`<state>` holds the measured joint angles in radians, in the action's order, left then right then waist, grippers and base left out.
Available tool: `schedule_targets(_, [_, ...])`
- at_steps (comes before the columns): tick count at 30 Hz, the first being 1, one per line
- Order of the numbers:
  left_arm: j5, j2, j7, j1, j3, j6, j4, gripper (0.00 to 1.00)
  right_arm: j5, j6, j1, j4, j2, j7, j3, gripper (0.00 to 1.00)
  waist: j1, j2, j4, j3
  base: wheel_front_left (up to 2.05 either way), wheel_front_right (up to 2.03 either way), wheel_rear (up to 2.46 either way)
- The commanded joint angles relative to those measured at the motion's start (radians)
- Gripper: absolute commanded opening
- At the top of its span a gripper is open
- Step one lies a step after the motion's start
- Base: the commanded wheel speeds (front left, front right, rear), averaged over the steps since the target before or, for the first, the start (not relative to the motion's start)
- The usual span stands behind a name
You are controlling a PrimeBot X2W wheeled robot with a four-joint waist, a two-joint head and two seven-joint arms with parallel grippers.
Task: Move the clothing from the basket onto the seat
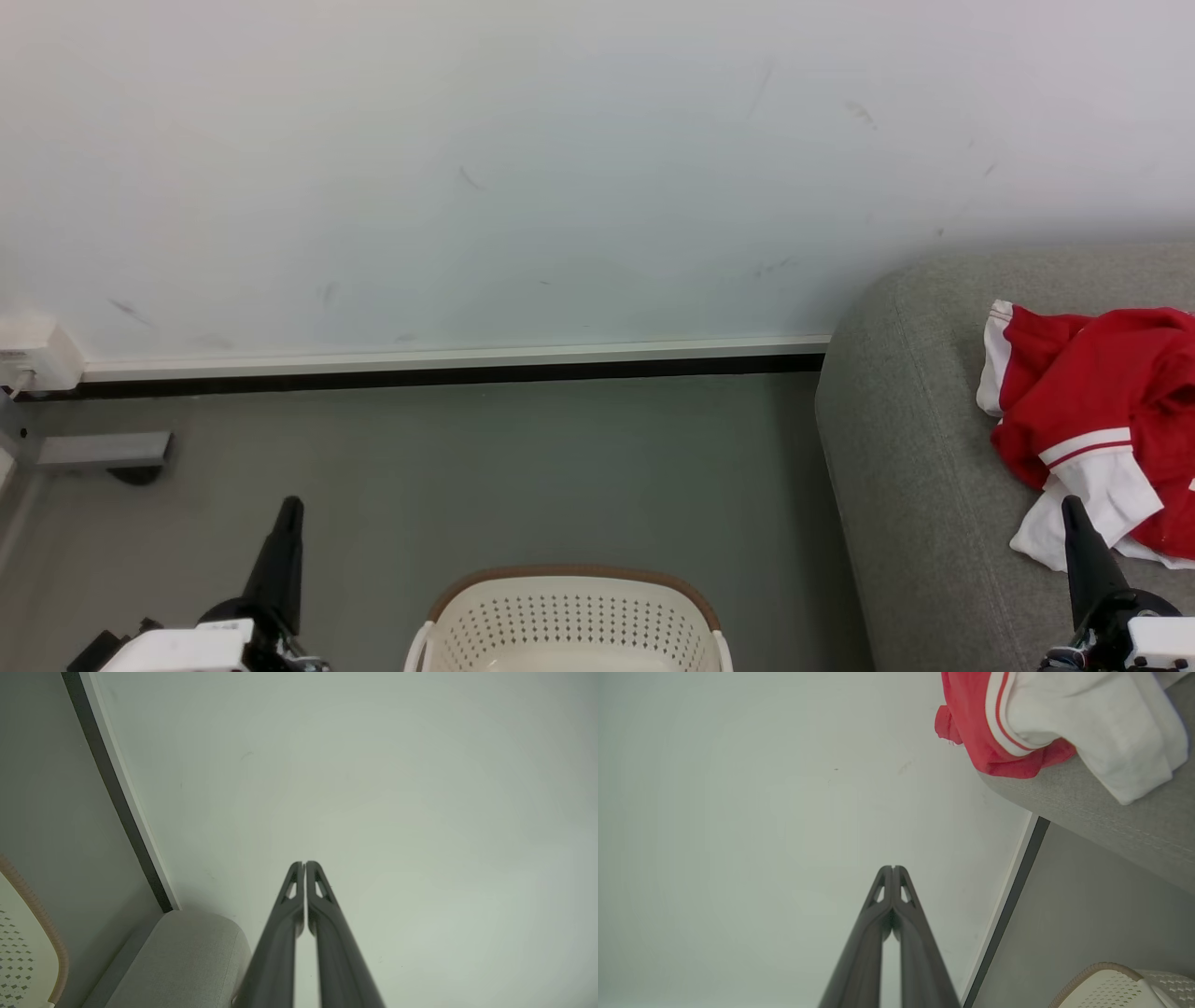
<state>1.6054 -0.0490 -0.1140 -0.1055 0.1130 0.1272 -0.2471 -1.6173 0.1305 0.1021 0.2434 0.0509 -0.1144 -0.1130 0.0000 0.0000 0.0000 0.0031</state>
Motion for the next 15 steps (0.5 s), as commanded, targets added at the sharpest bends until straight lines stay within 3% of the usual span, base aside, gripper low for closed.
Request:
schedule_targets(1, [0.014,-0.002,-0.004,-0.008,0.002,0.007,0.004,0.00,0.009,0.000,0.013,0.002,-0.001,-0.003,-0.005,0.00,0.0000,0.0000,0.000,0.000,0.00,0.00,0.00])
schedule_targets(15, [0.014,-0.002,-0.004,-0.008,0.002,0.006,0.004,0.00,0.007,0.000,0.013,0.002,-0.001,-0.003,-0.005,0.00,0.0000,0.0000,0.000,0.000,0.00,0.00,0.00])
